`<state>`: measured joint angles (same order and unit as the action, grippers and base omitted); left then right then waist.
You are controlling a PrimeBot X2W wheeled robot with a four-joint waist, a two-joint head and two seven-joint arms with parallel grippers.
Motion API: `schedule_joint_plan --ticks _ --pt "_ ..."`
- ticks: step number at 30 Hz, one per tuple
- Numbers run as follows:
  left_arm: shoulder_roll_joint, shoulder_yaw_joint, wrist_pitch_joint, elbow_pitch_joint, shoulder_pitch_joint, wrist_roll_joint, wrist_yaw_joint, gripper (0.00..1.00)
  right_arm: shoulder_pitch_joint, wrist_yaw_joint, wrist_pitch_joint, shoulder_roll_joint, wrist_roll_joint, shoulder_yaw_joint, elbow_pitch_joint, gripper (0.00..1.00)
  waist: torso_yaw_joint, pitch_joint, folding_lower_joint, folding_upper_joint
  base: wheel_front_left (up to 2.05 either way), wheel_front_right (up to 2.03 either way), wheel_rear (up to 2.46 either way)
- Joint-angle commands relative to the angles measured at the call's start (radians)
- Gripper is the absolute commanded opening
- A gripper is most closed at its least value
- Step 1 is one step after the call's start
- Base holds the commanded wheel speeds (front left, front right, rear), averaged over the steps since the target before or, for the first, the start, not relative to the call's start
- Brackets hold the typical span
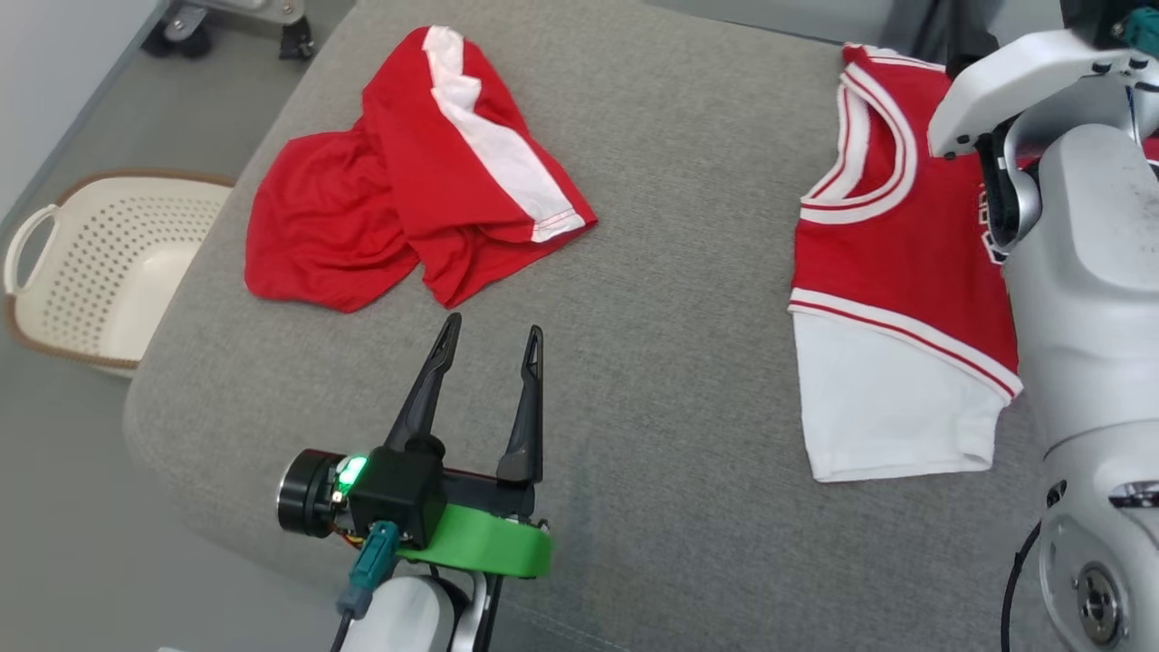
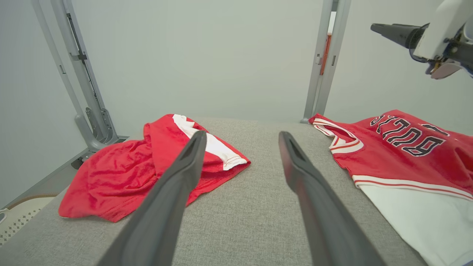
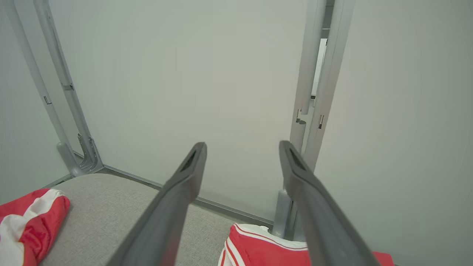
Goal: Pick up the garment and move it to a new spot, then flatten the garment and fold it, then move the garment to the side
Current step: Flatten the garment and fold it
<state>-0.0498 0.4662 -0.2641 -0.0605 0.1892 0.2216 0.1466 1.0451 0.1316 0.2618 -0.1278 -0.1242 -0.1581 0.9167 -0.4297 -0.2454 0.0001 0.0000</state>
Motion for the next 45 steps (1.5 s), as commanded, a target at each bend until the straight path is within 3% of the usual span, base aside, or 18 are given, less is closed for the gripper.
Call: schedule_joint_plan --ticks 1,11,16,22,27,35,41,45 --pt "-0.002 -0.011 -0.001 0.0 -0.006 -0.012 -0.005 1.0 -0.057 -0.002 0.004 0.004 0.03 0.028 -0.051 1.0 0.111 0.064 -0.0001 0.0 0.0 0.0 0.0" --pt "-0.002 -0.059 -0.001 -0.005 -0.021 -0.005 -0.02 1.0 -0.488 -0.002 0.004 -0.023 0.233 0.201 -0.493 1.0 0.281 0.115 -0.0001 0.0 0.0 0.0 0.0" --pt "-0.002 -0.073 -0.001 -0.015 -0.026 0.013 -0.02 1.0 -0.693 -0.002 0.004 -0.029 0.279 0.169 -0.668 1.0 0.342 0.12 -0.0001 0.0 0.0 0.0 0.0" --pt "-0.002 -0.102 -0.001 -0.029 -0.038 0.052 -0.014 1.0 -0.895 -0.002 0.004 0.027 0.296 0.118 -0.837 1.0 0.39 0.12 -0.0001 0.0 0.0 0.0 0.0" --pt "-0.002 -0.117 -0.001 -0.054 -0.052 0.05 -0.023 1.0 -0.96 -0.002 0.004 0.066 0.307 0.072 -0.884 1.0 0.424 0.125 -0.0001 0.0 0.0 0.0 0.0" --pt "-0.002 -0.115 -0.001 -0.092 -0.053 0.056 -0.043 1.0 -0.943 -0.002 0.004 0.076 0.288 0.076 -0.908 1.0 0.461 0.109 -0.0001 0.0 0.0 0.0 0.0" --pt "-0.002 -0.008 -0.001 -0.261 -0.005 0.092 -0.119 1.0 -0.941 -0.002 0.004 0.077 0.294 0.065 -0.91 1.0 0.484 0.091 -0.0001 0.0 0.0 0.0 0.0" --pt "-0.002 0.059 0.027 -0.404 0.052 0.107 -0.13 1.0 -0.943 -0.002 0.004 0.077 0.306 0.065 -0.906 1.0 0.504 0.084 -0.0001 0.0 0.0 0.0 0.0"
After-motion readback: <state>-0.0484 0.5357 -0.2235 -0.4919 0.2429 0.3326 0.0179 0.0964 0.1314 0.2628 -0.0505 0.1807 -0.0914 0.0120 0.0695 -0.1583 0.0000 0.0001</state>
